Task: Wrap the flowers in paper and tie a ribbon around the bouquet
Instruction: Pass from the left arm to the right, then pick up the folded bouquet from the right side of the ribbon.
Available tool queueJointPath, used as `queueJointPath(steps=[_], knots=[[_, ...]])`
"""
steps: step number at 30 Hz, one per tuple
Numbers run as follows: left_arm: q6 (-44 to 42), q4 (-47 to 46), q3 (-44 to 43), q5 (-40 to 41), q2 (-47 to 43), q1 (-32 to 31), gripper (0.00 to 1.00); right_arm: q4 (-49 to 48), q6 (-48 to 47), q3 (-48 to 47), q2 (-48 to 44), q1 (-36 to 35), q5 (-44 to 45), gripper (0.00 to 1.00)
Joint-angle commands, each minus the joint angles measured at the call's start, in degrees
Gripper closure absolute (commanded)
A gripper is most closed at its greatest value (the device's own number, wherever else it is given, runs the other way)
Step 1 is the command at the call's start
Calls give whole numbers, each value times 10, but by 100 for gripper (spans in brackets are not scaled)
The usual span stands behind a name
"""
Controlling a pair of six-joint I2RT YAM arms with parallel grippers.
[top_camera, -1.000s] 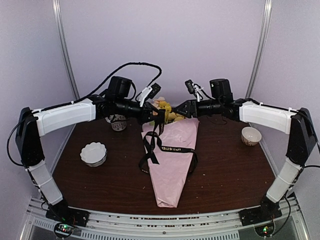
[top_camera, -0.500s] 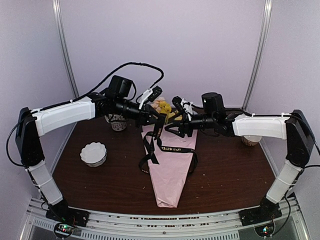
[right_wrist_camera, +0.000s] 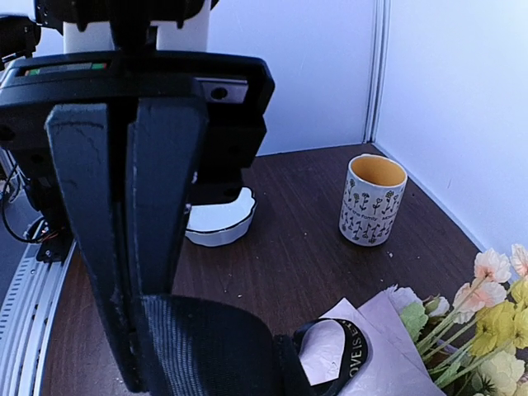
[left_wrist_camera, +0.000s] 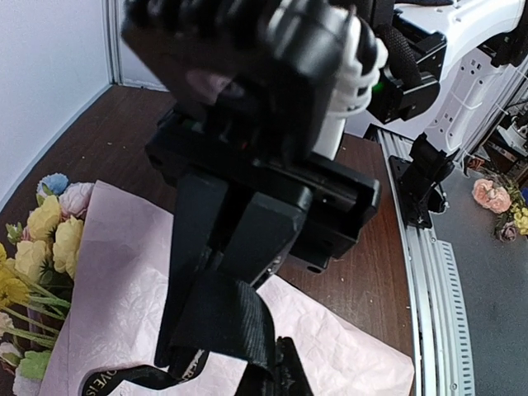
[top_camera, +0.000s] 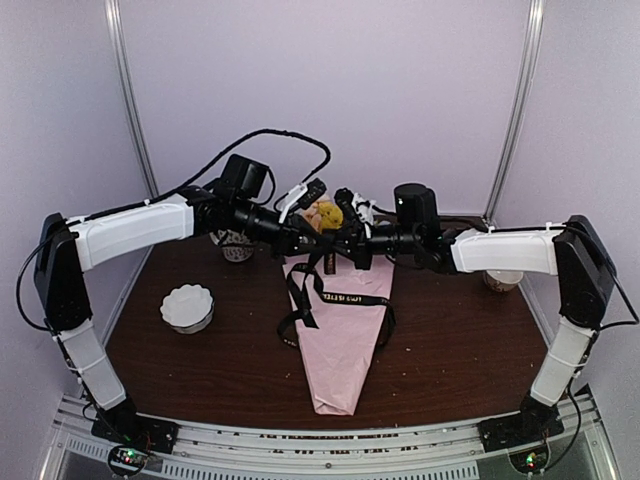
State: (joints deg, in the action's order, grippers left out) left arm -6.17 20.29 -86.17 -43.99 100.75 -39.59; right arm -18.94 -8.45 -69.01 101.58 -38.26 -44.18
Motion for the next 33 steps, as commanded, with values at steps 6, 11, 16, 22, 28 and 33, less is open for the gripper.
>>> queueJointPath(steps=[6, 11, 16, 22, 28, 33], knots=[[-4, 9, 28, 147, -25, 6, 32, 6, 51, 29, -46, 53, 59, 100], [39, 105, -47, 277, 61, 45, 56, 54, 50, 16, -42, 62, 89, 100], [19, 124, -75, 362, 114, 47, 52, 73, 81, -1, -26, 64, 115, 100], [0, 153, -88, 366, 148, 46, 51, 79, 127, -20, 2, 65, 113, 100], [10, 134, -81, 341, 164, 46, 54, 75, 154, -25, 19, 65, 104, 100], [15, 121, -95, 305, 181, 47, 53, 84, 176, -29, 26, 65, 110, 100]])
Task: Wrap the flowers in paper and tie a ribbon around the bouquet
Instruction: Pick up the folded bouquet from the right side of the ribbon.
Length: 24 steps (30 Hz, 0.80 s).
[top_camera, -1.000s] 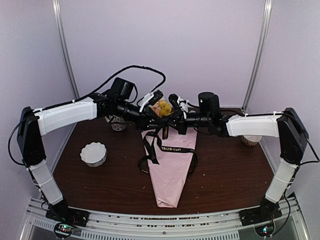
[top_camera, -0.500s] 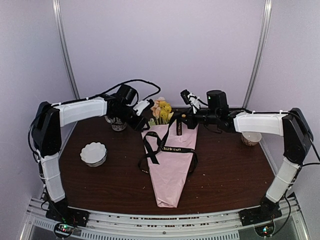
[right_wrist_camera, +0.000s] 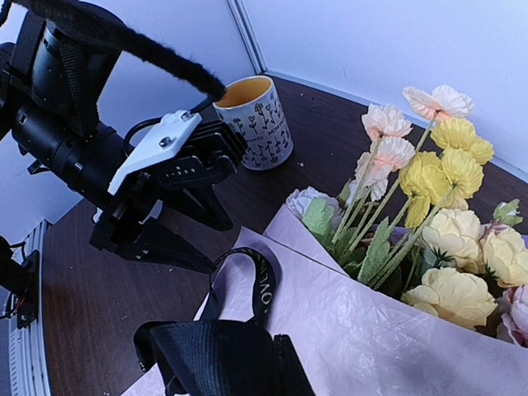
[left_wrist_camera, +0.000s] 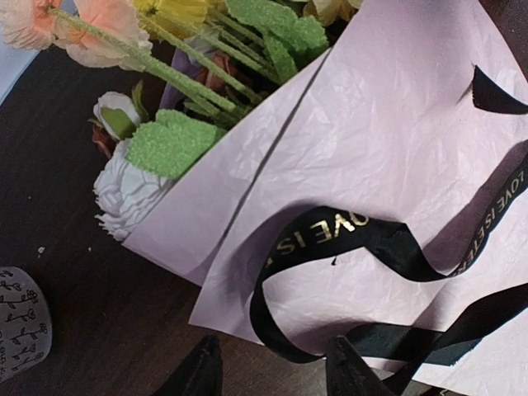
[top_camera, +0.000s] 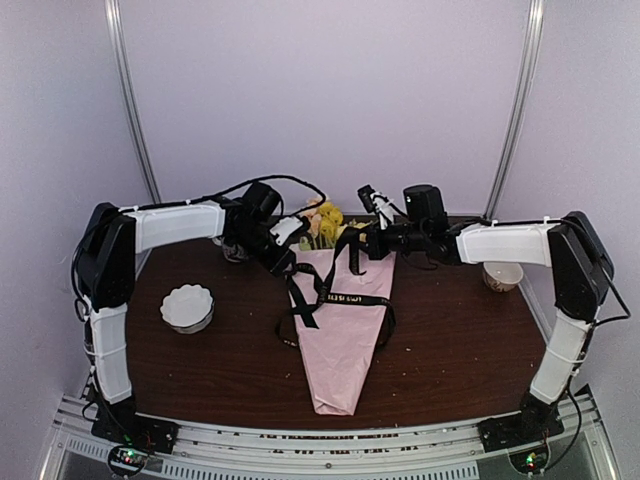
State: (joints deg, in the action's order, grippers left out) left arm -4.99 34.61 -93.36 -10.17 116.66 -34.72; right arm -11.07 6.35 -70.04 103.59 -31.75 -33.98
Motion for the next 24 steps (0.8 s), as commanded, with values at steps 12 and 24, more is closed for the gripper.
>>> queueJointPath(steps=[12, 24], knots=[[-2, -14, -49, -18, 58, -3, 79, 7, 67, -16, 22, 1, -6, 100], [-26, -36, 34, -20, -68, -13, 100, -9, 138, -44, 67, 1, -27, 100]])
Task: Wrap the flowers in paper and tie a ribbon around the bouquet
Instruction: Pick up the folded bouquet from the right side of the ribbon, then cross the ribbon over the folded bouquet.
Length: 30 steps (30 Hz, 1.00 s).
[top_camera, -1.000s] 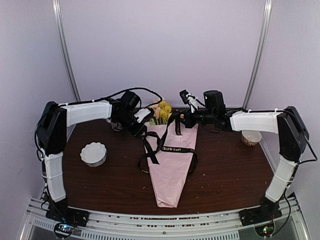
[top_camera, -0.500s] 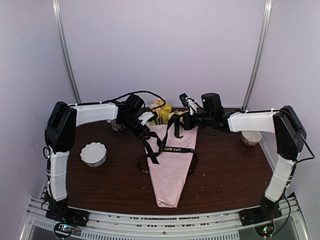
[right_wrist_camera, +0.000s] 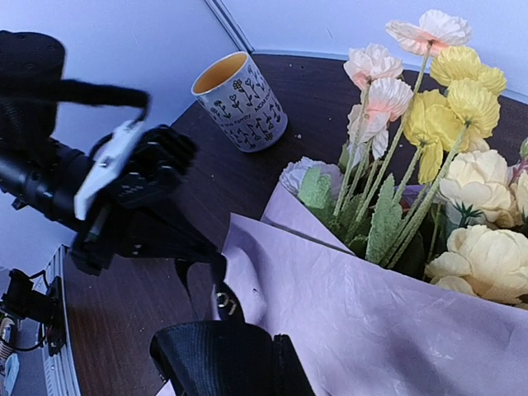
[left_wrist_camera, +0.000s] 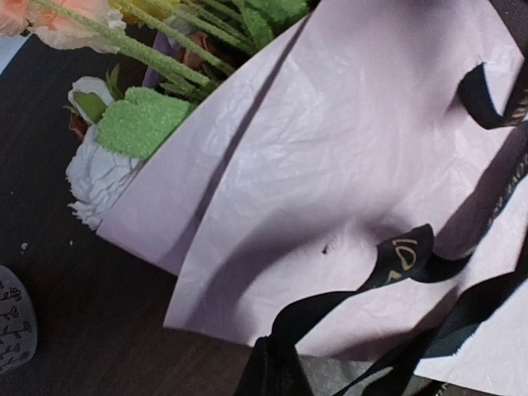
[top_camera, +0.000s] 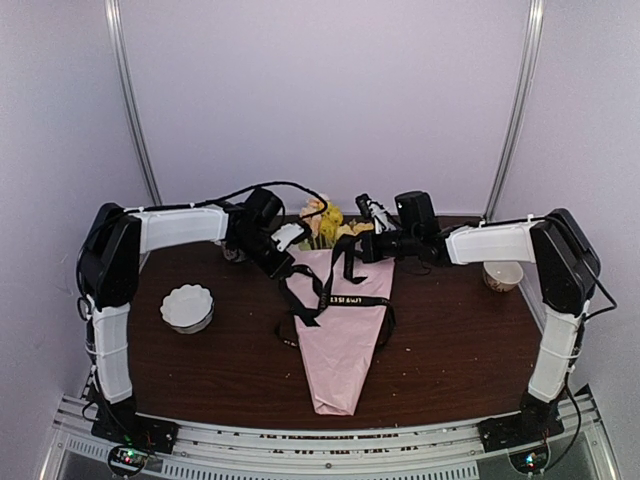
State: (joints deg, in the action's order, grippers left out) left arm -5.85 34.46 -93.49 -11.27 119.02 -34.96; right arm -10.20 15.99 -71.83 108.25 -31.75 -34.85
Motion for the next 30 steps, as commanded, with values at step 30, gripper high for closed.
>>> queueJointPath(steps=[30], knots=[[-14, -167, 101, -83, -261, -28, 100, 322, -79, -40, 55, -54, -225, 97]])
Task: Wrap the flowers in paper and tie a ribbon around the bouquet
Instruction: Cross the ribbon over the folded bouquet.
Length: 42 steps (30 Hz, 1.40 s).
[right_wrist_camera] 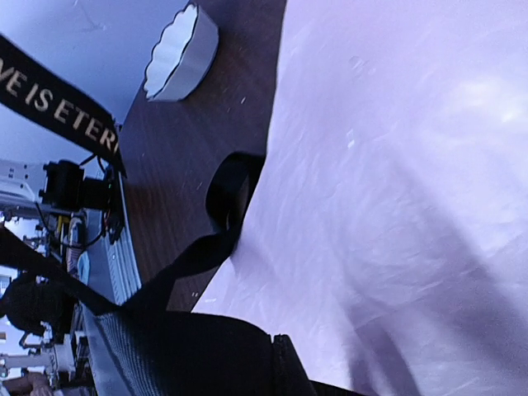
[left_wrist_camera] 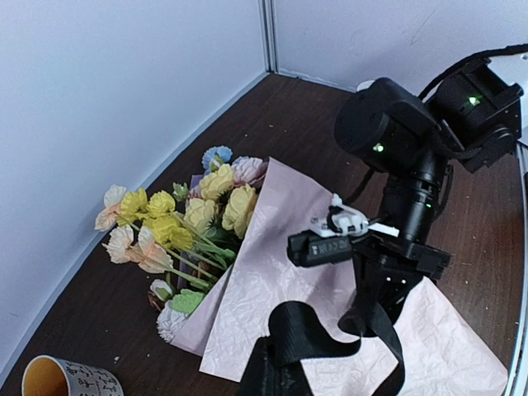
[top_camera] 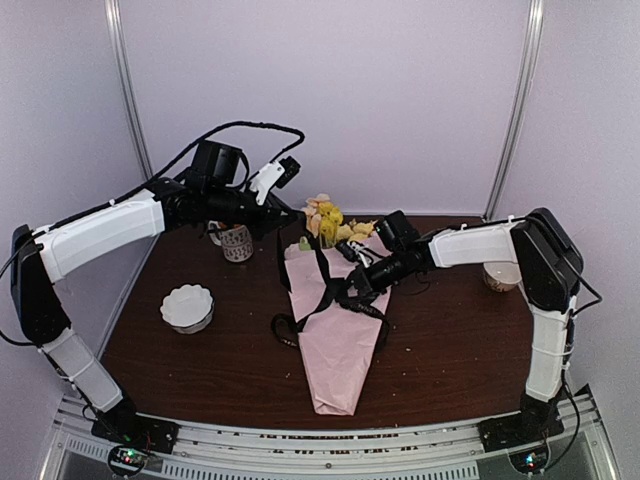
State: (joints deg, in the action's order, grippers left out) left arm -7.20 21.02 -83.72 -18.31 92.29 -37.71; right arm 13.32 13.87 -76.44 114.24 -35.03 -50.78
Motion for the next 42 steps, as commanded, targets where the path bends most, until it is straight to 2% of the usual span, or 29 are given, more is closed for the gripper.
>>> queueJointPath(steps=[1, 6, 9, 10, 13, 24, 31, 36, 37, 38, 40, 42], knots=[[1, -33, 6, -11, 6, 0, 100, 100, -65, 6, -7, -23, -76, 95], [0, -38, 15, -3, 7, 0, 100, 182, -123, -9, -12, -22, -100, 80], [3, -42, 13, -3, 16, 0, 100, 246, -157, -42, 4, -20, -77, 76], [4, -44, 11, -3, 20, 0, 100, 243, -151, -48, 5, -16, -64, 75], [5, -50, 10, 2, 31, 1, 100, 205, -111, -50, -1, 3, -50, 64], [16, -31, 13, 51, 56, 24, 100, 173, -75, -54, -19, 22, 26, 62], [21, 17, 89, 97, 15, 31, 100, 146, -62, -34, -34, 22, 52, 66], [35, 88, 127, 151, -20, 31, 100, 141, -56, -33, -38, 22, 64, 66], [39, 110, 131, 161, -26, 31, 98, 141, -55, -34, -40, 22, 73, 66], [44, 119, 135, 167, -28, 31, 90, 141, -54, -34, -42, 22, 82, 66], [56, 136, 149, 173, -39, 31, 64, 141, -48, -35, -48, 22, 100, 66], [65, 123, 174, 182, -57, 30, 46, 143, -41, -35, -57, 22, 124, 65]])
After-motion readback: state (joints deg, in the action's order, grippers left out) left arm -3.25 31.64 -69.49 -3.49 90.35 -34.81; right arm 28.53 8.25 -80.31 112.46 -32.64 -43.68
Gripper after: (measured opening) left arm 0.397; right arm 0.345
